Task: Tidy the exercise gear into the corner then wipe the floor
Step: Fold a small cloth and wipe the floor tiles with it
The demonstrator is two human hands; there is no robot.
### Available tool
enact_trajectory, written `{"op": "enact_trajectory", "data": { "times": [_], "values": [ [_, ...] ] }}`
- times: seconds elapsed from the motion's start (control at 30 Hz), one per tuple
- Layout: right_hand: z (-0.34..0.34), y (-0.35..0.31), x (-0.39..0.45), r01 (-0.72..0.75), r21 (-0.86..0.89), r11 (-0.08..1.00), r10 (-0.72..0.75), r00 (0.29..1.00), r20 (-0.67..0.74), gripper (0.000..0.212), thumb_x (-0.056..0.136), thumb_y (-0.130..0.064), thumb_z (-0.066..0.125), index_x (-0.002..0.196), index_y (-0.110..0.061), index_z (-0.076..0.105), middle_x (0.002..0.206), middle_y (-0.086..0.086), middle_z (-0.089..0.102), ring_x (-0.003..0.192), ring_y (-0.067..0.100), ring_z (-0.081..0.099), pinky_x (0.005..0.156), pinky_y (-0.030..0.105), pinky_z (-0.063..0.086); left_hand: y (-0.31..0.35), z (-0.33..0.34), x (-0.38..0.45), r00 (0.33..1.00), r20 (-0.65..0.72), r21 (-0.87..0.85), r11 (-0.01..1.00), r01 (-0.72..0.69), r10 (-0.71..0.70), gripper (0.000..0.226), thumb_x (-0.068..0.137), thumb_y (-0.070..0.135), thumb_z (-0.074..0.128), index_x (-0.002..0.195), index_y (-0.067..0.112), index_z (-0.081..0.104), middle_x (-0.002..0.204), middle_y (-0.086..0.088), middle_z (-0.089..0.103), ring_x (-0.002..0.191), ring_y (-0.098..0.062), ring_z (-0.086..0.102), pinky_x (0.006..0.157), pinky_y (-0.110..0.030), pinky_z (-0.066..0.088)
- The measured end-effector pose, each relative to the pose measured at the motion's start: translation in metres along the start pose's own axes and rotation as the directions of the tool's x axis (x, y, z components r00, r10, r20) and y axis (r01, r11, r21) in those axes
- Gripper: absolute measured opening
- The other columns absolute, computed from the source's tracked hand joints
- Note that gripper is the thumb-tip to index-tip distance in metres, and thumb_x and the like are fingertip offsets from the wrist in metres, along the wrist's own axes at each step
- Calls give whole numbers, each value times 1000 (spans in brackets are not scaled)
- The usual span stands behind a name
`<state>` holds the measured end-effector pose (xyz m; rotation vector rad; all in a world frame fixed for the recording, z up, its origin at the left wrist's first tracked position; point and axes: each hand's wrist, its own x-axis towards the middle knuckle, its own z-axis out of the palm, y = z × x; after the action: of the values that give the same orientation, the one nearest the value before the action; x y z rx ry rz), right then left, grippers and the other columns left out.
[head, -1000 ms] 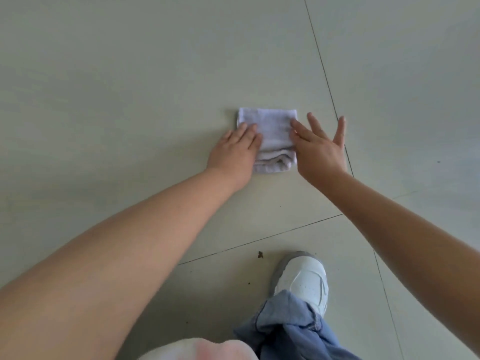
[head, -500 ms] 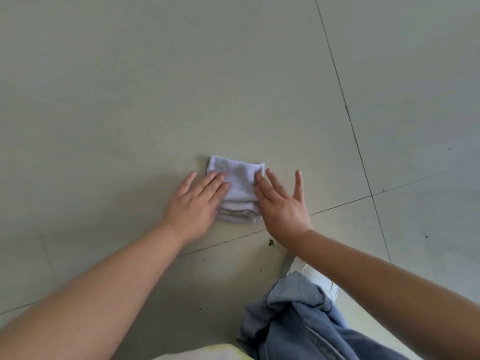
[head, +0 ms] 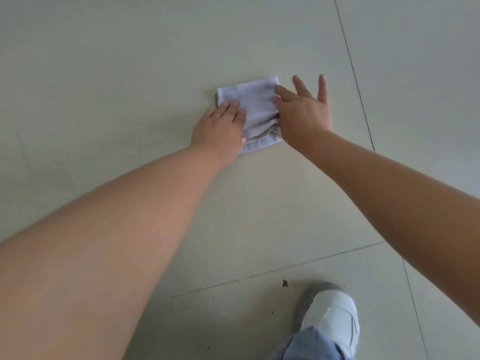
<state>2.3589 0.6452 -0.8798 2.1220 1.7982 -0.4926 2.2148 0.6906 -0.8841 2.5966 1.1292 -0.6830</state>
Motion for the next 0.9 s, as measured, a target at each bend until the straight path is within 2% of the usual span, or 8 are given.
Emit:
{"op": "enact_trajectory", "data": {
  "times": [0.2,0.5,0.63,0.7,0.73,0.8,0.87,0.9],
  "values": [
    [-1,-3,10,87,-106,991,-80,995,64,55,99,-19,35,148,-2,16,158,12,12,148,26,5,119,42,-5,-4,-14,12,994,109,-50,999,10,-4,62,100,29,39,151,9,12,161,-8,3,149,-21,6,119,-31,11],
    [-13,-2,12,275,-161,948,-242,950,200,52,101,-11,26,144,13,8,153,32,1,145,41,2,119,42,-6,5,-33,11,966,253,-68,996,62,-43,54,102,17,26,152,8,7,161,-9,-1,149,-22,3,118,-32,12],
    [-19,1,15,245,-114,963,-207,940,273,54,101,-8,25,143,15,1,154,31,-1,145,40,0,119,40,-8,3,-43,11,961,274,-70,995,64,-43,54,102,14,25,152,8,7,161,-9,-2,149,-21,3,117,-31,13],
    [-15,1,14,195,-54,979,-178,958,224,57,98,-10,39,140,19,15,151,33,14,144,38,15,120,37,4,3,-46,9,957,285,-73,994,75,-51,53,102,13,24,151,8,6,161,-8,-2,149,-21,2,118,-31,12],
    [-13,0,14,157,-28,987,-148,966,211,61,87,-12,60,131,22,36,142,35,36,137,37,37,117,34,21,4,-45,9,955,292,-71,995,69,-45,53,102,13,23,152,8,6,161,-8,-3,149,-21,2,118,-31,12],
    [-13,0,14,128,-73,989,-114,978,172,62,49,-17,89,99,14,68,107,27,69,102,32,69,92,36,51,3,-42,9,957,288,-58,998,36,-18,53,102,13,22,152,9,5,161,-7,-3,149,-20,2,118,-31,12],
    [-14,1,12,125,-32,992,-118,981,156,61,66,-12,80,116,15,58,125,31,58,118,36,58,104,39,42,-2,-38,8,965,262,-58,998,12,4,53,102,13,22,152,11,5,161,-6,-4,149,-19,2,118,-31,11],
    [-10,2,11,127,8,992,-127,983,136,59,87,-10,60,135,15,37,144,30,36,137,36,37,117,37,22,-4,-38,8,968,251,-60,998,0,15,53,102,13,22,152,11,5,161,-5,-4,149,-19,2,119,-31,10]
  ]
}}
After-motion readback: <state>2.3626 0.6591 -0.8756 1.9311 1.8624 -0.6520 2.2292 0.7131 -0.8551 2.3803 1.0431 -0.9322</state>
